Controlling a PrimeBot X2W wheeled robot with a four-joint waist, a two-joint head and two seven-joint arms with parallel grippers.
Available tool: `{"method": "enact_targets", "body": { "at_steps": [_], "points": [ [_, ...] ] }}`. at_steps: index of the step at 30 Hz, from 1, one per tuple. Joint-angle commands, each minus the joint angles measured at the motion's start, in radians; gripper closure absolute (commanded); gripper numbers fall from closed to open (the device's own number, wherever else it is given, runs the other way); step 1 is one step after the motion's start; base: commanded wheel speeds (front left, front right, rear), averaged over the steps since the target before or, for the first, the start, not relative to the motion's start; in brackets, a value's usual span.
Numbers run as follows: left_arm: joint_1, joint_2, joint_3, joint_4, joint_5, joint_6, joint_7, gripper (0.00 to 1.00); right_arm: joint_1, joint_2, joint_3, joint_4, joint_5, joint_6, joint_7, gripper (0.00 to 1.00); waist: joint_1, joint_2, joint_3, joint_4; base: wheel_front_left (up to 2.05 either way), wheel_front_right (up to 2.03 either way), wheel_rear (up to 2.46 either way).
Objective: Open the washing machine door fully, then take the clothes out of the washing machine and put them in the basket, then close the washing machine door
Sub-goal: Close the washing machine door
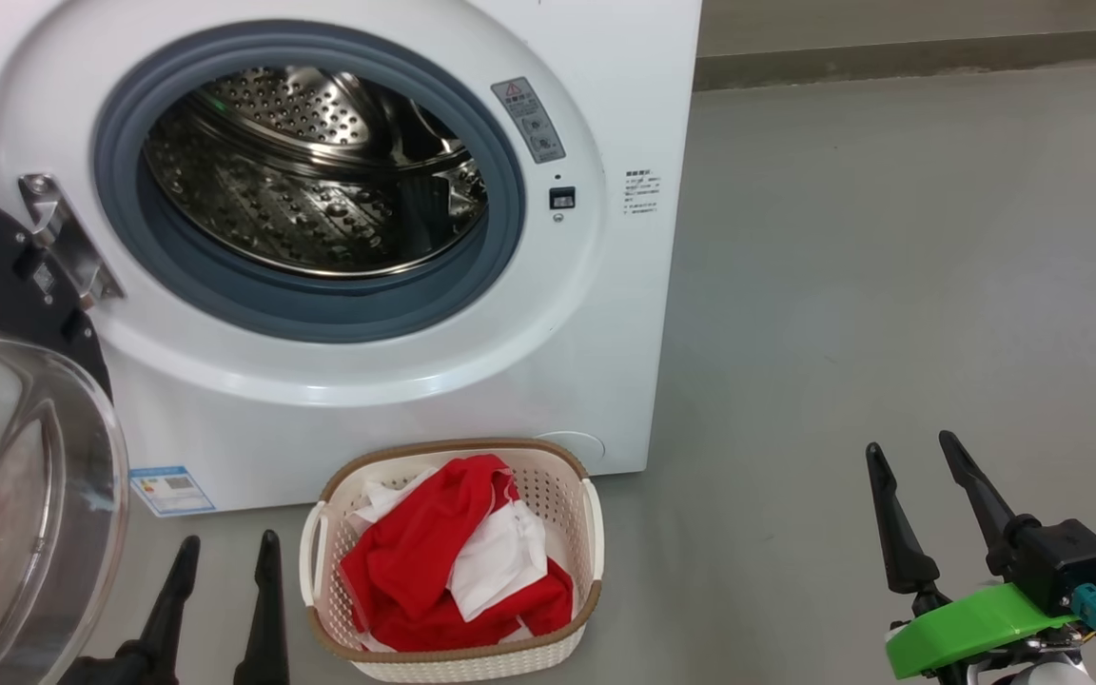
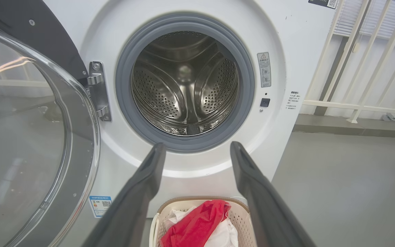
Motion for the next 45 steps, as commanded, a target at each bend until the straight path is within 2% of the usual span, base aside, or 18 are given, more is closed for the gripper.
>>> {"method": "enact_targets", "body": {
  "at_steps": [1,7,12,45],
  "points": [
    [-0.021,0.017,0.031,-0.031,0.009,0.011,-0.001,0.00,-0.023,-0.008,0.022,-0.026,0.000,0.006,-0.006,0.00,0.0000,0.0000,0.001,0.009,0.00,0.00,0.00],
    [-0.029,0.007,0.032,-0.066,0.028,0.055,0.012,0.00,-0.027,-0.008,0.023,-0.034,-0.012,0.006,-0.006,0.00,0.0000,0.0000,0.006,0.051,0.00,0.00,0.00],
    [-0.028,0.007,0.028,-0.102,0.035,0.074,0.030,0.00,-0.027,-0.008,0.032,-0.037,-0.016,0.006,-0.006,0.00,0.0000,0.0000,0.006,0.098,0.00,0.00,0.00],
    [0.003,0.031,0.031,-0.168,0.049,0.126,0.052,0.00,-0.020,-0.008,0.115,-0.060,-0.026,0.006,-0.006,0.00,0.0000,0.0000,-0.045,0.448,0.00,0.00,0.00]
  ]
}}
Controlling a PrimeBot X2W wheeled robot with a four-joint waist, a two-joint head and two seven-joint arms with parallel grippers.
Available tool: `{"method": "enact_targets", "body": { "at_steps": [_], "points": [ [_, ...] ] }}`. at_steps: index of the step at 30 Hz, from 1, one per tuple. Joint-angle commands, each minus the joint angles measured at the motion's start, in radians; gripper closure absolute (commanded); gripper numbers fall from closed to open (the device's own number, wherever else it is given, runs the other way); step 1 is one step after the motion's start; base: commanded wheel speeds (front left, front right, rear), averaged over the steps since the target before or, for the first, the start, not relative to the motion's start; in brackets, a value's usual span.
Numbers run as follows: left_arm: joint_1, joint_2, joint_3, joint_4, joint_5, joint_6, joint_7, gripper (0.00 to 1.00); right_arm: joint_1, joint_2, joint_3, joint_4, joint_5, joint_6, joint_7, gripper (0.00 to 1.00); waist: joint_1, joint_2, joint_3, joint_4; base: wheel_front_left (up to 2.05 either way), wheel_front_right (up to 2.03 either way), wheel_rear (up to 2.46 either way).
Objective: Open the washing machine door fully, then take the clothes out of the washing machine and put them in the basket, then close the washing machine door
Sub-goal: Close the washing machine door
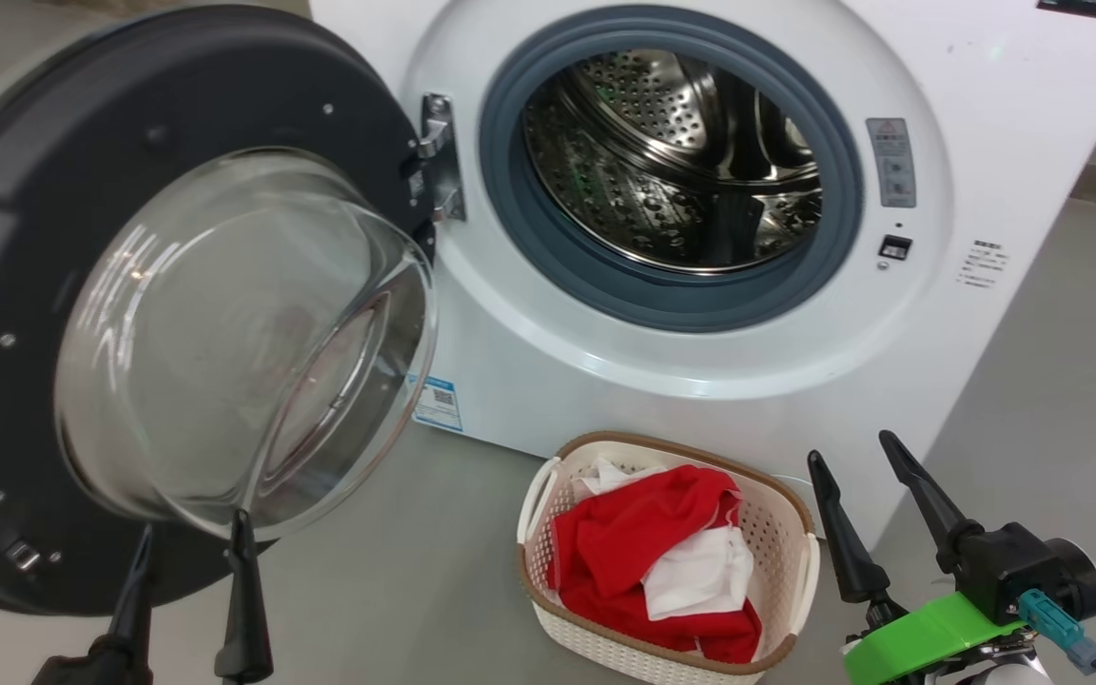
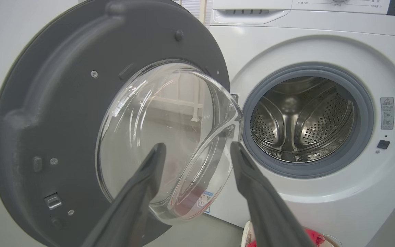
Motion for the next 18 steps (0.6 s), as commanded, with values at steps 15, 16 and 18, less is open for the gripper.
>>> {"method": "enact_targets", "body": {
  "at_steps": [15,16,18],
  "points": [
    [-0.029,0.073,0.069,-0.048,0.056,0.043,0.005,1.00,-0.022,-0.008,0.046,-0.018,0.014,0.006,-0.006,0.00,0.0000,0.0000,-0.006,0.051,0.00,0.00,0.00],
    [-0.038,0.081,0.080,-0.055,0.060,0.049,0.002,1.00,-0.022,-0.008,0.048,-0.016,0.014,0.006,-0.006,0.00,0.0000,0.0000,-0.005,0.049,0.00,0.00,0.00],
    [-0.064,0.104,0.111,-0.074,0.065,0.059,-0.007,1.00,-0.021,-0.008,0.047,-0.013,0.013,0.006,-0.006,0.00,0.0000,0.0000,-0.004,0.045,0.00,0.00,0.00]
  ]
}}
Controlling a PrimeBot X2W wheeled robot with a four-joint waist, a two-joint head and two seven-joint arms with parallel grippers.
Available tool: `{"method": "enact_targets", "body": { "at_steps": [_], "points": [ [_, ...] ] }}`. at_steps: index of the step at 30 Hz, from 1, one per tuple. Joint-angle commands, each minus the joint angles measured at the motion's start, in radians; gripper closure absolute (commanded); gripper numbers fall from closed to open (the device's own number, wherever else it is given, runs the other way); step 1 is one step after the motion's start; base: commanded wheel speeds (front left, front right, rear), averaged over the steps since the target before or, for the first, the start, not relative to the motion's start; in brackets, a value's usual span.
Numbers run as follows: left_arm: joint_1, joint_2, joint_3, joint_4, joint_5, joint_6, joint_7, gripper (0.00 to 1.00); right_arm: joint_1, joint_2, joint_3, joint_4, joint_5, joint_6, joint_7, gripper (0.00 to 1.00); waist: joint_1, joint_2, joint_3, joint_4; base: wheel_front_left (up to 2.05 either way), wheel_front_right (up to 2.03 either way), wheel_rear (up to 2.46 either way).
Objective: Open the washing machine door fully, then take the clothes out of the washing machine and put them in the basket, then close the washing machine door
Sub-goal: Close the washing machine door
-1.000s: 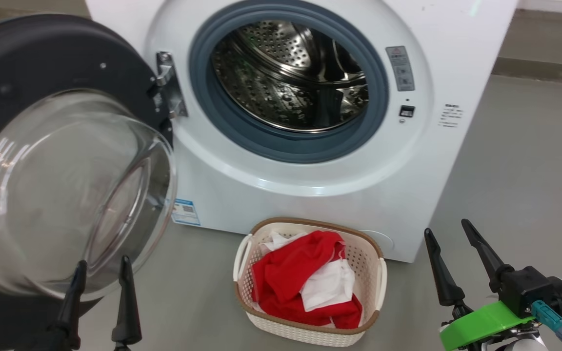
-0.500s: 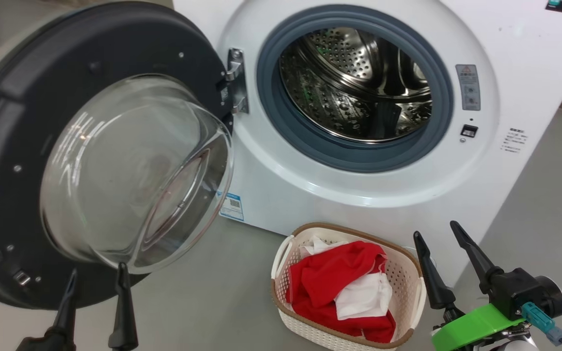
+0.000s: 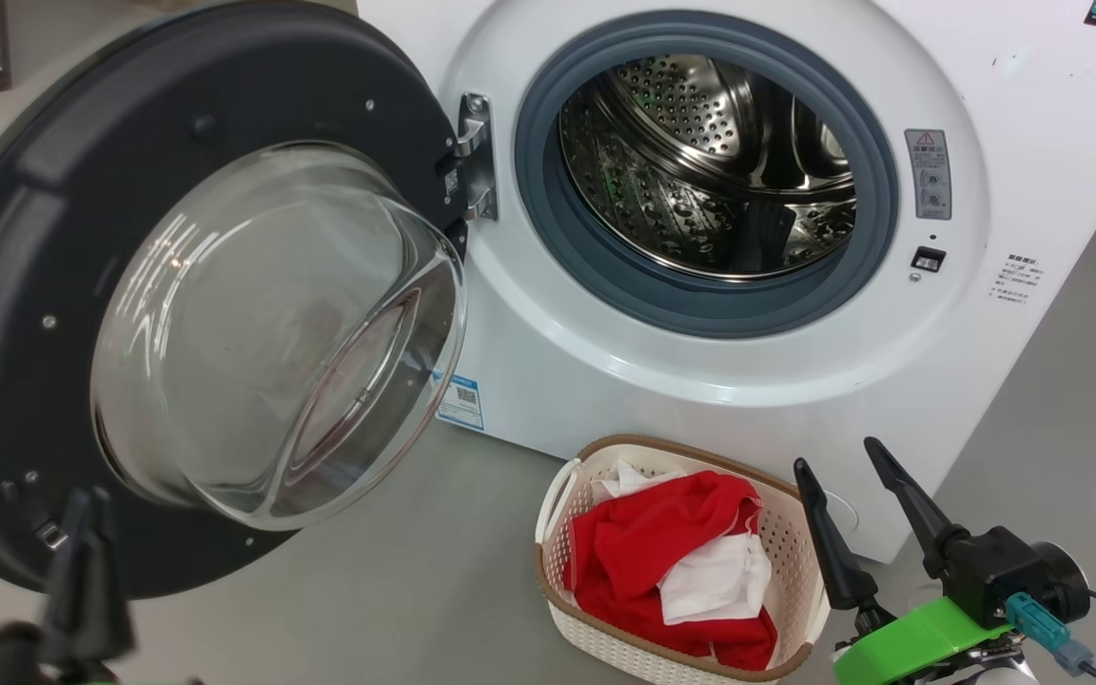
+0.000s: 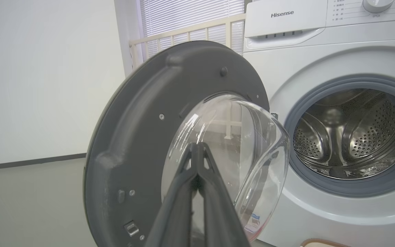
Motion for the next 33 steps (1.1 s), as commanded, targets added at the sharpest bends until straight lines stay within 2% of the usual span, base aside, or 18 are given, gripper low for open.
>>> {"method": "enact_targets", "body": {
  "at_steps": [1,8,11,15,18,23,24,28,33],
  "points": [
    [-0.086,0.045,0.067,-0.045,0.017,0.015,-0.014,1.00,-0.021,-0.008,0.018,-0.021,0.002,0.006,-0.006,0.00,0.0000,-0.0001,0.002,-0.004,0.00,0.00,0.00],
    [-0.231,0.129,0.183,-0.049,-0.004,0.034,-0.021,1.00,-0.021,-0.008,0.008,-0.016,-0.008,0.006,-0.006,0.00,0.0000,-0.0001,0.003,-0.018,0.00,0.00,0.00],
    [-0.333,0.146,0.248,0.007,-0.094,0.015,-0.017,1.00,-0.022,-0.008,0.002,-0.012,-0.015,0.006,-0.006,0.00,0.0000,-0.0001,0.004,-0.028,0.00,0.00,0.00],
    [-0.466,0.172,0.321,0.156,-0.230,-0.022,0.027,1.00,-0.020,-0.008,-0.001,-0.003,-0.020,0.006,-0.006,0.00,0.0000,-0.0001,0.003,-0.042,0.00,0.00,0.00],
    [-0.568,0.202,0.351,0.304,-0.315,-0.042,0.105,1.00,-0.017,-0.008,-0.001,0.009,-0.026,0.006,-0.006,0.00,0.0000,-0.0001,0.002,-0.048,0.00,0.00,0.00],
    [-0.704,0.243,0.385,0.534,-0.422,-0.038,0.266,1.00,-0.021,-0.008,0.004,0.021,-0.034,0.006,-0.006,0.00,0.0000,-0.0001,0.005,-0.062,0.00,0.00,0.00],
    [-0.753,0.243,0.405,0.612,-0.487,-0.046,0.341,1.00,-0.022,-0.008,0.003,0.023,-0.035,0.006,-0.006,0.00,0.0000,-0.0001,0.006,-0.067,0.00,0.00,0.00],
    [-0.830,0.230,0.455,0.726,-0.628,-0.060,0.503,1.00,-0.022,-0.008,0.006,0.027,-0.036,0.006,-0.006,0.00,0.0000,-0.0001,0.011,-0.071,0.00,0.00,0.00],
    [-0.876,0.231,0.466,0.811,-0.702,-0.070,0.625,1.00,-0.021,-0.008,0.009,0.033,-0.035,0.006,-0.006,0.00,0.0000,-0.0001,0.016,-0.068,0.00,0.00,0.00]
  ]
}}
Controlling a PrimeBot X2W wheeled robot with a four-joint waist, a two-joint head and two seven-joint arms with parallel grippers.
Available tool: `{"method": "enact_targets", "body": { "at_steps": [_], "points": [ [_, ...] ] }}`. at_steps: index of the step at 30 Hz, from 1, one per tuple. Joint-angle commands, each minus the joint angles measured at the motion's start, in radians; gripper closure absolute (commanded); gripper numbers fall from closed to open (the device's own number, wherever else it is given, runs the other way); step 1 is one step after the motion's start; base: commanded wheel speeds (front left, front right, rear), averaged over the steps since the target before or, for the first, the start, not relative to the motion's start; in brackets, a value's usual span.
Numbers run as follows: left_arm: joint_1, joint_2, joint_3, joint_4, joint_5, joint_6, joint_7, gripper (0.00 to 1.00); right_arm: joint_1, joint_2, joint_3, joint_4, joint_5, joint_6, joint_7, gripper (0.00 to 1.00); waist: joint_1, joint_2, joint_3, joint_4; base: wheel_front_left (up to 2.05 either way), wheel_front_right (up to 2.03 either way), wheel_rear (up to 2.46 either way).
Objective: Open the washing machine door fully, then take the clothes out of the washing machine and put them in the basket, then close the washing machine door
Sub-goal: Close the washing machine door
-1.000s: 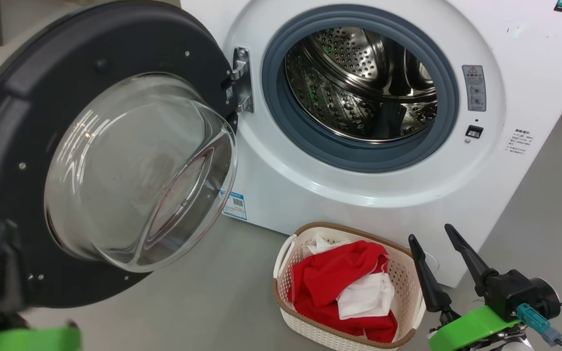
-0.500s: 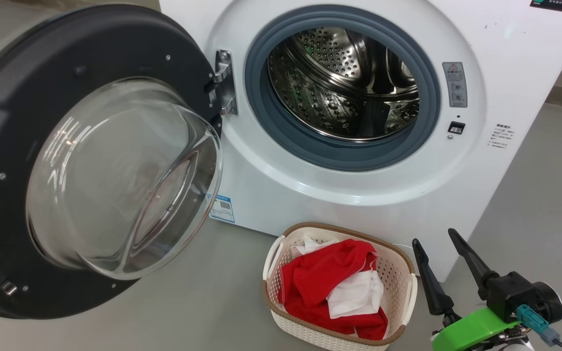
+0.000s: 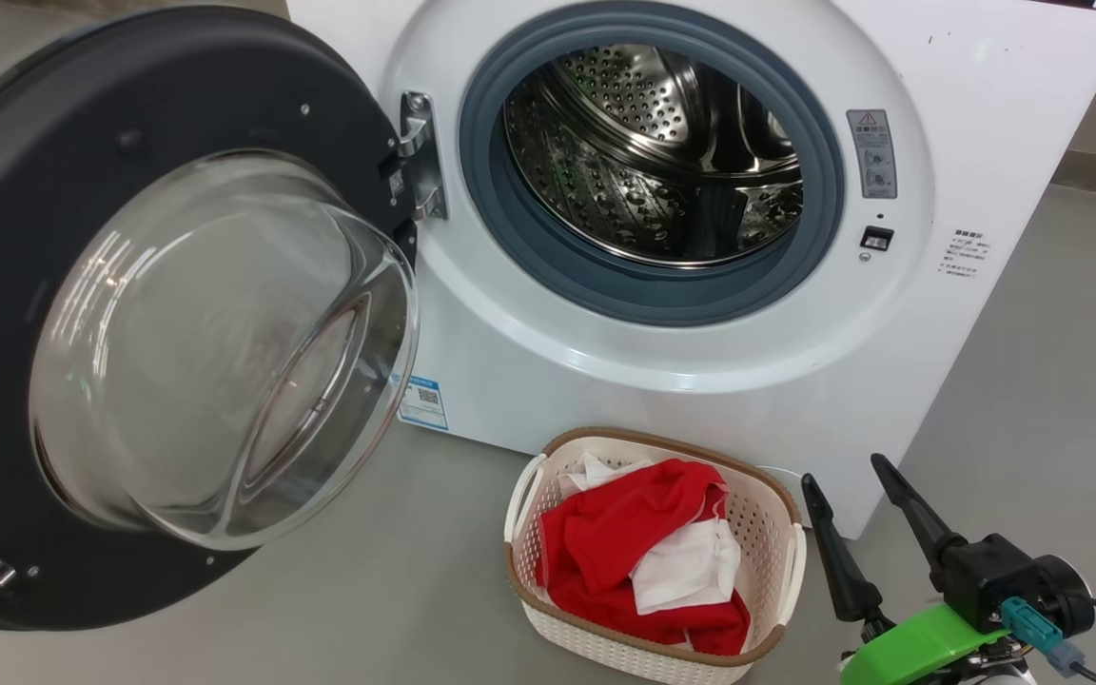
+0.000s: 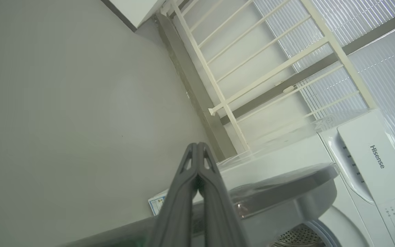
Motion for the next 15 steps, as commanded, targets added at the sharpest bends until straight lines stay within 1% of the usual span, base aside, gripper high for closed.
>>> {"method": "enact_targets", "body": {
  "at_steps": [1,5,8,11,15],
  "points": [
    [-0.042,0.051,0.026,0.001,-0.027,-0.013,0.038,1.00,-0.022,-0.007,0.030,-0.019,-0.007,0.006,-0.006,0.00,0.0000,-0.0001,0.002,0.002,0.00,0.00,0.00],
    [-0.050,0.042,0.034,0.034,-0.069,-0.025,0.104,1.00,-0.027,-0.007,0.039,-0.018,-0.003,0.006,-0.006,0.00,0.0000,-0.0001,0.007,0.002,0.00,0.00,0.00],
    [-0.033,0.042,0.017,0.037,-0.068,-0.046,0.131,1.00,-0.028,-0.007,0.038,-0.023,-0.003,0.006,-0.006,0.00,0.0000,-0.0001,0.012,0.002,0.00,0.00,0.00],
    [-0.017,0.032,0.015,0.033,-0.077,-0.060,0.145,1.00,-0.025,-0.007,0.036,-0.030,-0.002,0.006,-0.006,0.00,0.0000,-0.0001,0.017,0.005,0.00,0.00,0.00],
    [-0.002,0.018,0.023,0.025,-0.095,-0.067,0.157,1.00,-0.019,-0.007,0.041,-0.033,0.001,0.006,-0.006,0.00,0.0000,-0.0001,0.019,0.006,0.00,0.00,0.00]
  ]
}}
